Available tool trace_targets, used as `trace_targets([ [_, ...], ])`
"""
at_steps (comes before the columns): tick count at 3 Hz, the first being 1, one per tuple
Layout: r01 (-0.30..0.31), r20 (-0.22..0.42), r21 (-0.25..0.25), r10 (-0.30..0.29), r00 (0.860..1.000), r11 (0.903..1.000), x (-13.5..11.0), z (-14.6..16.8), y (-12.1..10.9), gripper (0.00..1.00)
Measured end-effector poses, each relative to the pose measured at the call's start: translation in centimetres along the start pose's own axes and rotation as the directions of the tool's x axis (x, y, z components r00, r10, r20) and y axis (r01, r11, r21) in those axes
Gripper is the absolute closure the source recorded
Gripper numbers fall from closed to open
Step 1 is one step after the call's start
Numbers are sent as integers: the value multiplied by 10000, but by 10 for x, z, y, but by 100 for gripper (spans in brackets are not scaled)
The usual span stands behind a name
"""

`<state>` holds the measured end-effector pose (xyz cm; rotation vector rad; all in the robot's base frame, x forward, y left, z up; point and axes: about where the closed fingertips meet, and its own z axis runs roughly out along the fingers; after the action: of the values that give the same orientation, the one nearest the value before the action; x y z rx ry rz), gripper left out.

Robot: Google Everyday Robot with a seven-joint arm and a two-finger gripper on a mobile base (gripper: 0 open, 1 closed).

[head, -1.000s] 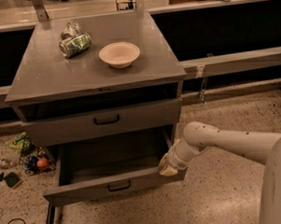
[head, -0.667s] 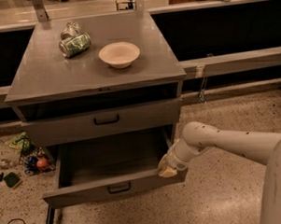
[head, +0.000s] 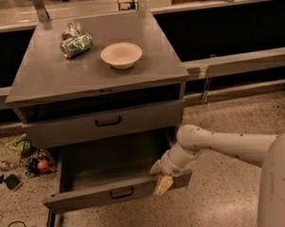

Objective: Open middle drawer

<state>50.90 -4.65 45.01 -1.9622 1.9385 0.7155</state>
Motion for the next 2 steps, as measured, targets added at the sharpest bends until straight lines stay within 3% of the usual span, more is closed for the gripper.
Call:
trace_targets([
  [1,254,152,-432,-248,9996,9987,-9,9,3,5],
  [2,402,226,-667,-388,9990,9970,-13,14,3,29],
])
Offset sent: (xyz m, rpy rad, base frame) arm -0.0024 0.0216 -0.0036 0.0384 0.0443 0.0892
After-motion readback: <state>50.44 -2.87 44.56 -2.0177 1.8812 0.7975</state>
